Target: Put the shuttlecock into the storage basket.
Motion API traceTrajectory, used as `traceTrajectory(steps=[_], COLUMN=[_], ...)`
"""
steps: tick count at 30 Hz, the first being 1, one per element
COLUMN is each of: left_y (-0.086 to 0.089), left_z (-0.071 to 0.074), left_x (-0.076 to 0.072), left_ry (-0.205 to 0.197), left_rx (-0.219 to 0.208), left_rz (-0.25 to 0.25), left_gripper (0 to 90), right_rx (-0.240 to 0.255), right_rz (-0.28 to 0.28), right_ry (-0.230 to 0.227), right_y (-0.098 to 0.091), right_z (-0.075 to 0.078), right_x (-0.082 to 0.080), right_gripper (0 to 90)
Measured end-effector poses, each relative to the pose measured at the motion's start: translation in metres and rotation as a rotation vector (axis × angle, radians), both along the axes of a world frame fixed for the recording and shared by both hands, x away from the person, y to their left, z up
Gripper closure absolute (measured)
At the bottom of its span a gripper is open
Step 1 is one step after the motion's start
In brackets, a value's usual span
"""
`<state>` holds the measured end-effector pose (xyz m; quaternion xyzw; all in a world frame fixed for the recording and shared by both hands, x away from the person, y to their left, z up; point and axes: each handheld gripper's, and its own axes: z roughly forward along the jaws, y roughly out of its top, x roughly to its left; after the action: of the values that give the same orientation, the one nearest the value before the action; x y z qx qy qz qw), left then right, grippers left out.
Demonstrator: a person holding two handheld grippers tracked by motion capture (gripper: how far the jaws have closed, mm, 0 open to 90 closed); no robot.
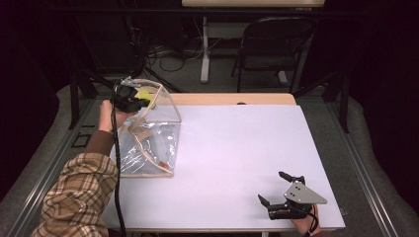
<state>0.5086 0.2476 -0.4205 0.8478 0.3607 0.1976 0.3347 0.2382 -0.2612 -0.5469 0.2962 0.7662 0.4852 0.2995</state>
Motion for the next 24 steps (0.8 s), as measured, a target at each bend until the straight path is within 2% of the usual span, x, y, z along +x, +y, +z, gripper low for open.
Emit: traceTrajectory(steps=[16,20,21,24], left_y=[-0.0019,-0.0006,-0.0003,0.0019], left_z=[-0.0040,-0.0029,-0.0010,0.0023], left_x=[0.0034,0.0033,0.0025,0.0008], left_ry=[0.021,0.013,0.004,-0.014], left_rx=[-0.008,-0.023,-0.028,-0.044], left_rz=[-0.006,0.001,0.015,0.036], left_gripper=[85.5,75.2,67.7,55.9], right_rx=[-0.004,-0.003,0.000,-0.001], right_rz=[0.004,0.005,0.003,0.003], right_ry=[0.003,0.003,0.003,0.000], right_y=[0.0007,0.0009,0.0009,0.0007], right_z=[-0.0005,-0.0005,-0.0004,-0.0002], right_x=[0.0008,0.0006,0.0003,0.0001], right_gripper=[0.5,0.5,0.6,0.6])
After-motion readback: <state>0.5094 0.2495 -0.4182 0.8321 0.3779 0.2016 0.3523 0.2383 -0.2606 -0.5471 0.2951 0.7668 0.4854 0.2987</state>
